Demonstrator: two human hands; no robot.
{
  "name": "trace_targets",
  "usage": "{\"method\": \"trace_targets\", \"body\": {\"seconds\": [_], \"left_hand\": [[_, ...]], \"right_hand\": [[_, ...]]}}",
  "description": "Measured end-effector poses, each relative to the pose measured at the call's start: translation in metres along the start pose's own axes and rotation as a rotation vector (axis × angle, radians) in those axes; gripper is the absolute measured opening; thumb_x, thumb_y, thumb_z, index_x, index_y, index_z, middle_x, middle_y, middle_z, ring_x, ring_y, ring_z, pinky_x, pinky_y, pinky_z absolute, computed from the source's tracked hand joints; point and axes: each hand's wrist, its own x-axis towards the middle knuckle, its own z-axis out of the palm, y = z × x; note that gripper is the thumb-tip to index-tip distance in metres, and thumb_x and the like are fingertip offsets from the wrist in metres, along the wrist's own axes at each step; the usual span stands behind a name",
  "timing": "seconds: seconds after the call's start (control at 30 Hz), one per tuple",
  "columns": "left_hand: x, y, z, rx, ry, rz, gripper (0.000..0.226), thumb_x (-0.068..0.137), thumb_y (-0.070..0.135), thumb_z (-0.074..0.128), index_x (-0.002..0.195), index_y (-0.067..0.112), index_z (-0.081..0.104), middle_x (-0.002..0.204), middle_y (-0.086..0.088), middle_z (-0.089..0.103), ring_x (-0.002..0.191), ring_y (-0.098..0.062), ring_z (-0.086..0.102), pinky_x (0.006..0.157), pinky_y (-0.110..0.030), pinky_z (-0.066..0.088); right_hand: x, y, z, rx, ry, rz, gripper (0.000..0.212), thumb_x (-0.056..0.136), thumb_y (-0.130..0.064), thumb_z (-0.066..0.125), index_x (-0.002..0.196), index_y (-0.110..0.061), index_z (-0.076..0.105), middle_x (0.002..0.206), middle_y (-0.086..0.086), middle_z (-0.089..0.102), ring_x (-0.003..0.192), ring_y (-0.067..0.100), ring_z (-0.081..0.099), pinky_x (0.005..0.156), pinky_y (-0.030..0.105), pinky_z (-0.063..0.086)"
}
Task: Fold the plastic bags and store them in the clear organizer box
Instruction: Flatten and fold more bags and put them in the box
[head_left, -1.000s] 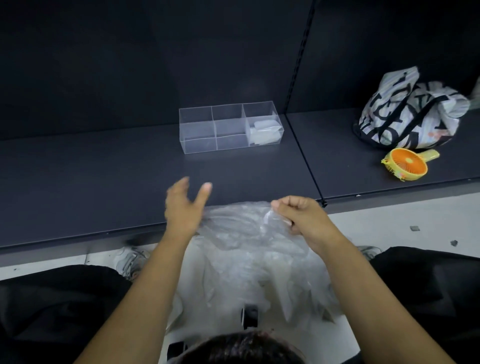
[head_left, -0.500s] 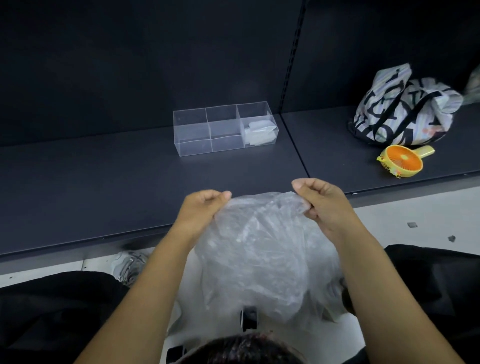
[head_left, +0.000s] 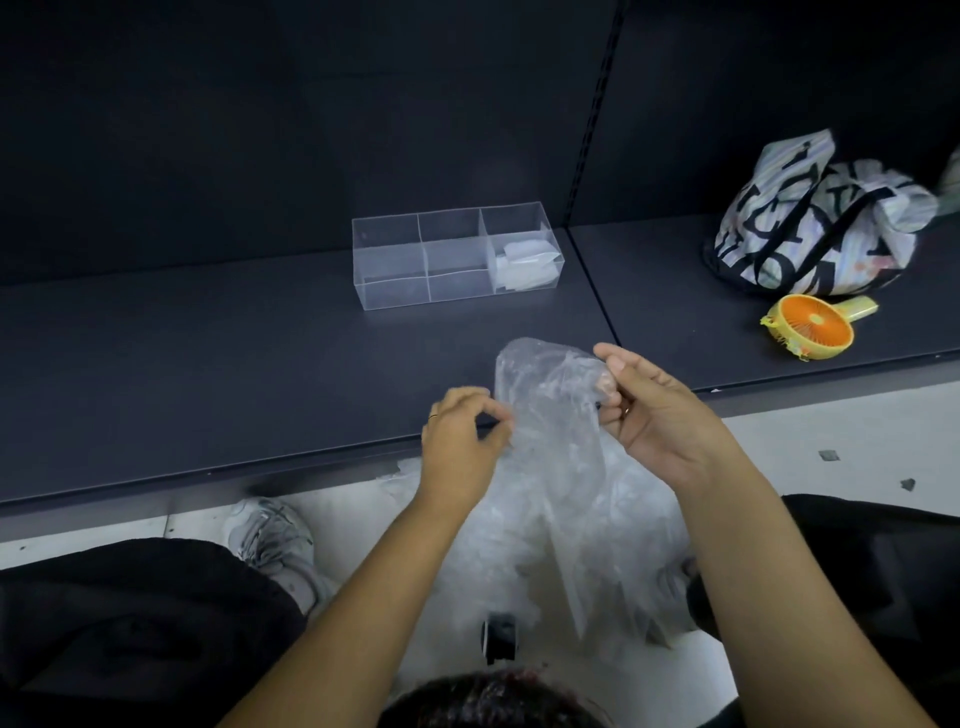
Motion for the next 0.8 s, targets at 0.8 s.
{"method": "trace_targets", "body": {"seconds": [0.8], "left_hand": [[0.02,0.007,-0.045,-0.319,-0.247,-0.052,0.012,0.094,0.026,0.059,0.09,0.017,0.066,0.089,0.001,0.067,0.082,-0.011,0.059,0.079,-0.03,0.047]], "right_hand": [[-0.004,-0.019,-0.025,-0.692,0.174,-0.112,0.067,0.069,-0.063,0.063,0.129,-0.035,0.053,0.125,-0.02,0.055,0.111,-0.004,0.052,0.092,0.021,0.036]]}}
